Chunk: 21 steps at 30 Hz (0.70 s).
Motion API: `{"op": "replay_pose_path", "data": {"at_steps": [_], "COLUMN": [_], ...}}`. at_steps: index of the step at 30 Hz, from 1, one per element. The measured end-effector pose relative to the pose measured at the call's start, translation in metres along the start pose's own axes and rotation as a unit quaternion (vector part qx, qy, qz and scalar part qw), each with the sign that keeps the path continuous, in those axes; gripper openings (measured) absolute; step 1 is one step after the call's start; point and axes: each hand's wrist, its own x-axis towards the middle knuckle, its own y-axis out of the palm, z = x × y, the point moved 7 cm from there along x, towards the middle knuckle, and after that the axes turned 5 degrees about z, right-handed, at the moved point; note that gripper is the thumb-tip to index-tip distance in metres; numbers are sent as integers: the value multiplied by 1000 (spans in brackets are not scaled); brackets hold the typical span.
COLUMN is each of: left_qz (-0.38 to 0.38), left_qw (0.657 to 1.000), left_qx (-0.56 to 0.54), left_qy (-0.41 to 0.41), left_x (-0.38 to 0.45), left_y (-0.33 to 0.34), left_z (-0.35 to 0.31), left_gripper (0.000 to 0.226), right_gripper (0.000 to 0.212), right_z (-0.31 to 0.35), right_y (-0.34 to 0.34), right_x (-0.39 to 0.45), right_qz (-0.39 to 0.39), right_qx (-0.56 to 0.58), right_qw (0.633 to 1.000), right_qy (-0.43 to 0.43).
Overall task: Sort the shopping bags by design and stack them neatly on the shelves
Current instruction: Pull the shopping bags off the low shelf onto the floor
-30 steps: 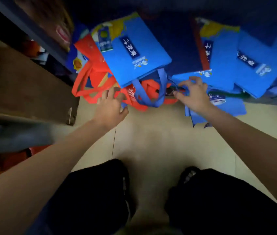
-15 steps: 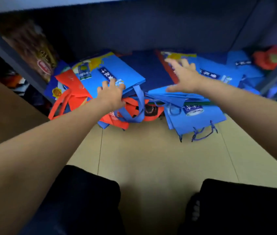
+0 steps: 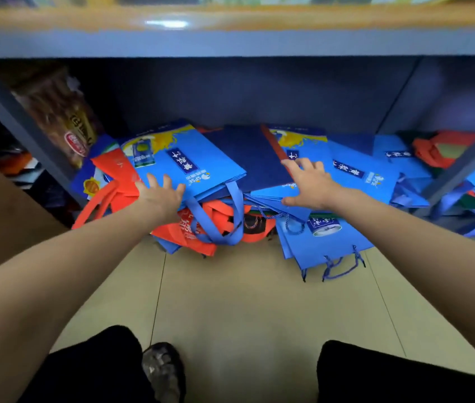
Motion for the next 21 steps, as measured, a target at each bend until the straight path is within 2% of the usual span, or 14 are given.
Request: {"op": "replay_pose_path", "data": {"at_steps": [6, 9, 11, 12, 14, 16, 17, 18, 19, 21], "left_qz": [-35, -94, -111, -119, -141, -131, -99, -73, -66, -83], "left_qw": [998, 991, 988, 985, 969, 933, 913, 900, 898, 912], "left_qx": [23, 41, 20, -1, -51, -151, -208, -236, -228, -177], "left_qy": [49, 90, 108, 125, 194, 299, 338, 360, 371, 362], "left_x": [26, 11, -14, -34, -81, -128, -142, -147, -147, -135], "left_y": [10, -7, -23, -31, -39, -39, -36, -32, -30, -27], "left_z": [-14, -25, -32, -39, -63, -88, -94, -95, -93, -81], "left_gripper": [72, 61, 61, 62, 62, 58, 56, 57, 59, 63], "right_gripper": [85, 85, 81, 79, 73, 67, 66, 67, 67, 53], "right_z": [-27, -33, -30, -26, -14, -9, -12, -18, -23, -26], "right_y": [34, 37, 32, 30, 34, 43, 47, 48, 43, 17], "right_x": [14, 15, 12, 10, 3, -5, -8, -11, -13, -19], "right_qz": [27, 30, 20, 16, 39, 39, 19, -5, -26, -57], "right_qx": [60, 81, 196, 298, 497, 609, 635, 631, 602, 543], "right_qw": [997, 995, 978, 951, 859, 777, 752, 752, 774, 825], "right_qy": [32, 53, 68, 80, 117, 155, 176, 193, 193, 145]}}
